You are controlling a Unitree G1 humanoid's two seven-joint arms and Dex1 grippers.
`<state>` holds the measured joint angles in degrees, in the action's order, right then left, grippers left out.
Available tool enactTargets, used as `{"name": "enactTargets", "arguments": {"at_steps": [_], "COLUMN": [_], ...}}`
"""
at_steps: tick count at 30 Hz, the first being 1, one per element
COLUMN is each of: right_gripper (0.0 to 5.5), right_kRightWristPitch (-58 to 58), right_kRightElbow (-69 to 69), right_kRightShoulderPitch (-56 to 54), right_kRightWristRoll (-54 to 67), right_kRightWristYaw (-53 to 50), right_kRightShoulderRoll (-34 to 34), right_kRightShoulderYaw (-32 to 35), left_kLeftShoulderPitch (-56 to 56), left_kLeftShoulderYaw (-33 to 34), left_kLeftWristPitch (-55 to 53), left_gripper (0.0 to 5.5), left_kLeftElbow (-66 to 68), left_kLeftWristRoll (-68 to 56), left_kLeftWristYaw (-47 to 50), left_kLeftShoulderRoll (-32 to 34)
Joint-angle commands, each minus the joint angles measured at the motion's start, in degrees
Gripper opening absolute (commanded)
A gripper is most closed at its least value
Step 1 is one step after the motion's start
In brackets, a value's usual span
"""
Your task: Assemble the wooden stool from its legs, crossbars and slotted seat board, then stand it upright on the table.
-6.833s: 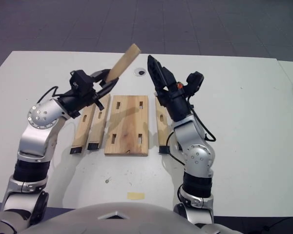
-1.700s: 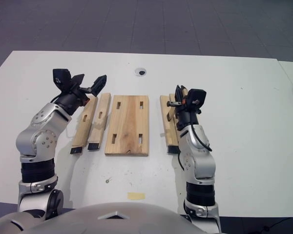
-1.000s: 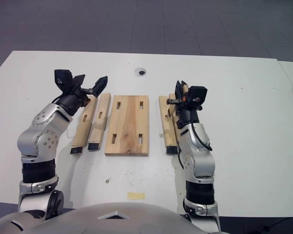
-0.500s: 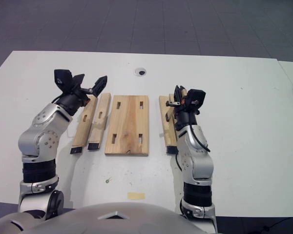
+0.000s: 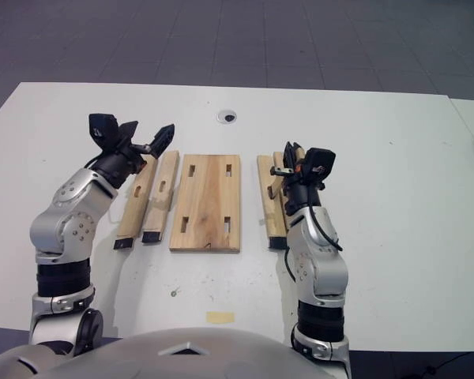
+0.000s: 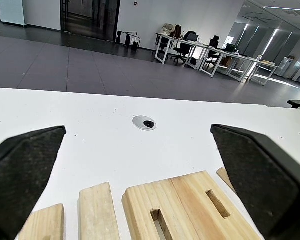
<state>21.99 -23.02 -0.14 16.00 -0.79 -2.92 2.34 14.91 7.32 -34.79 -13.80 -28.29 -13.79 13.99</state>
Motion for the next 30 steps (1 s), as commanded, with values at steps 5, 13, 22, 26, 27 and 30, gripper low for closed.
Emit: {"name": "enactTargets", "arguments": {"at_steps": [5,13,22,26,27,30], "right_gripper": [0.41,0.41,0.41,0.41,0.41,0.41], "right_kRightWristPitch": [0.19,-1.62,-2.56,-3.28,-3.24,-3.13], "right_kRightElbow": [1.74,3.39,5.23,6.50,6.60,7.12], "right_kRightShoulderPitch": [-1.22,-0.05,-0.09,-0.07,-0.22,-0.35], "right_kRightWristRoll": [0.26,-1.58,-2.69,-3.42,-3.34,-3.96], "right_kRightWristYaw": [-0.18,0.62,1.10,1.42,1.35,1.42], "right_kRightShoulderRoll": [-0.45,0.20,1.29,1.77,1.70,2.12], "right_kRightShoulderYaw": [0.43,-0.44,-0.72,-1.12,-0.98,-1.22], "left_kLeftShoulderPitch": [-0.80,-1.12,-1.15,-0.76,-0.71,-0.68], "left_kLeftShoulderYaw": [-0.14,0.18,-0.51,-0.60,-0.64,-0.90], "left_kLeftWristPitch": [-0.51,-0.75,-0.31,-0.23,-0.30,-0.18], "left_gripper": [5.40,5.40,5.40,5.40,5.40,5.40], "left_kLeftElbow": [-0.37,-0.47,-0.35,-0.11,-0.20,-0.04], "left_kLeftWristRoll": [0.39,0.13,0.66,0.50,0.42,0.70], "left_kLeftWristYaw": [0.30,0.80,0.43,0.10,0.05,-0.12], "left_kLeftShoulderRoll": [-0.33,-0.57,-0.42,-0.35,-0.37,-0.24]}}
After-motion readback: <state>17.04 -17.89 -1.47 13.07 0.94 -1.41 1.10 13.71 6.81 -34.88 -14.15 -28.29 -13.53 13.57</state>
